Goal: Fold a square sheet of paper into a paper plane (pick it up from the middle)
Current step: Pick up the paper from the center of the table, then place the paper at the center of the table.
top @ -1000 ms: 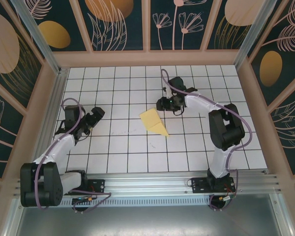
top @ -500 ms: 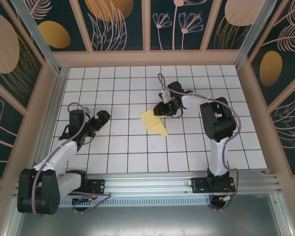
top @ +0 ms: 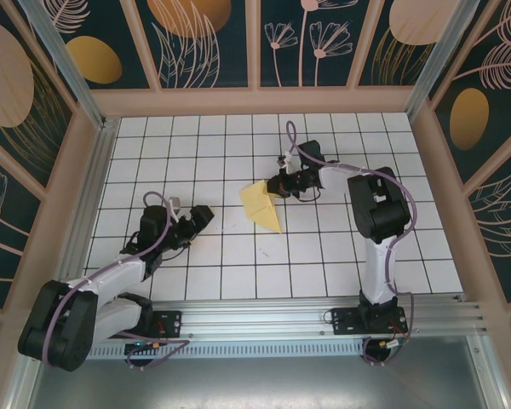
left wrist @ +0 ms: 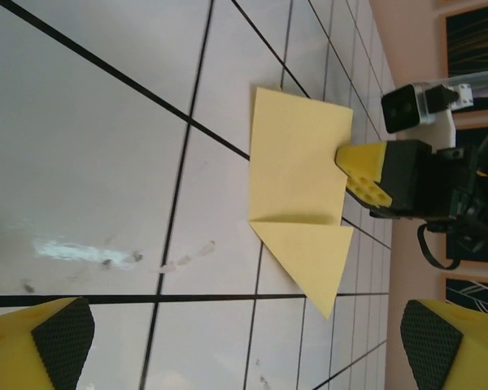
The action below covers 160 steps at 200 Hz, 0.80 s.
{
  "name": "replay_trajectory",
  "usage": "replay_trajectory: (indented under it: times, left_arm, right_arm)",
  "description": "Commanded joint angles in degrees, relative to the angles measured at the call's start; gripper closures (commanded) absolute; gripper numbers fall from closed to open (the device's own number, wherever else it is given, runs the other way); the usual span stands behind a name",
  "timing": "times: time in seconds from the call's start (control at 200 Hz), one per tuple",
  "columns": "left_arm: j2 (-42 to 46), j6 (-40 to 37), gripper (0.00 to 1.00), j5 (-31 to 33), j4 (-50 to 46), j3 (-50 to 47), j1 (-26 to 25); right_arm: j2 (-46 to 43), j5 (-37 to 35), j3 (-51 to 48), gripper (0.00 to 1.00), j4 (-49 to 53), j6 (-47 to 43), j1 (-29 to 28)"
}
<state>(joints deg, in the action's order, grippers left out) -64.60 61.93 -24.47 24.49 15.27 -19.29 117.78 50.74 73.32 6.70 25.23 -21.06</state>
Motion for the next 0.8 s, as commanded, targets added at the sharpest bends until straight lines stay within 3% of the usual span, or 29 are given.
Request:
replay_trajectory:
  times: [0.0, 0.33, 0.796]
  left_arm:
    - [-1.9, 4.5, 0.02, 1.6, 13.9, -0.6, -4.3]
    - [-10.8, 4.2, 0.02, 4.4, 26.4, 4.0, -12.8]
    - [-12.2, 2.2, 0.06, 4.4, 33.6, 6.0, -13.5]
  right_arm:
    - [-4.8, 7.6, -2.1, 0.99, -11.4, 13.1, 0.1]
    - [-9.2, 12.0, -4.8, 0.99, -20.2, 28.4, 0.0]
    - [-12.9, 15.0, -7.1, 0.99, -33.1, 46.5, -1.5]
